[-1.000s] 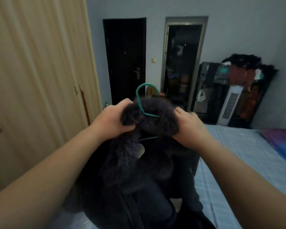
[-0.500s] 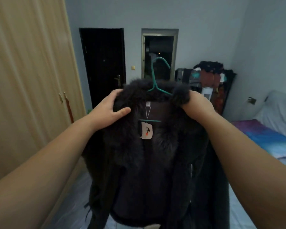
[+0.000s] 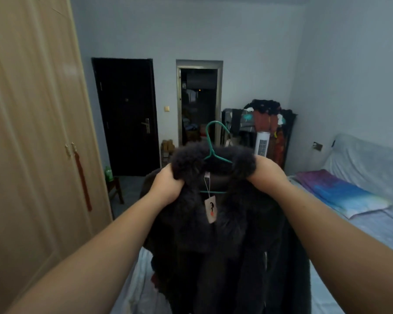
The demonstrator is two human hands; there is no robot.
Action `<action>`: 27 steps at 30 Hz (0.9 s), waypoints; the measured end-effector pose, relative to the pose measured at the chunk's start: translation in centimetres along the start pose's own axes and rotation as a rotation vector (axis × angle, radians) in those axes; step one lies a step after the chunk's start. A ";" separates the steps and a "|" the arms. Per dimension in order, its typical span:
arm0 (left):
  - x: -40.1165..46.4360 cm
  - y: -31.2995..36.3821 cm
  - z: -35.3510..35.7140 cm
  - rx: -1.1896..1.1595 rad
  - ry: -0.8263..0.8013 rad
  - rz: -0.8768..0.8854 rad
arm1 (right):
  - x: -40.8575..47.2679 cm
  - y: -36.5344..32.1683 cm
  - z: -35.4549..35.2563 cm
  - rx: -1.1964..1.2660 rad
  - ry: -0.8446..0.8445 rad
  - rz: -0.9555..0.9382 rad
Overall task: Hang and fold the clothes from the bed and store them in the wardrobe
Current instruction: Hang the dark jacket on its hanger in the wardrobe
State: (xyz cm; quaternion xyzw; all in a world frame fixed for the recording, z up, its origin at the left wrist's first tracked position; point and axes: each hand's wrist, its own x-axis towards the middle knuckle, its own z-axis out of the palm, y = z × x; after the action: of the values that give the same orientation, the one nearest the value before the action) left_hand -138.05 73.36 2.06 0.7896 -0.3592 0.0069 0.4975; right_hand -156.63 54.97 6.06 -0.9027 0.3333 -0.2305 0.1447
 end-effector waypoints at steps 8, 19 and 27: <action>0.8 3.9 0.4 -0.369 0.055 0.050 | -1.6 0.0 2.3 -0.129 -0.066 -0.092; 1.8 -3.2 0.1 0.473 0.046 0.189 | -1.7 2.7 2.4 -0.009 -0.062 -0.111; -0.4 -2.6 -0.9 0.718 -0.341 0.306 | -0.2 4.5 2.4 0.013 -0.028 -0.110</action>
State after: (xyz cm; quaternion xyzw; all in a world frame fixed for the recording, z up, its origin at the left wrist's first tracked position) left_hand -136.55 74.96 0.30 0.8402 -0.5241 0.0744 0.1176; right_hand -157.90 52.08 2.09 -0.9218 0.2796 -0.2275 0.1424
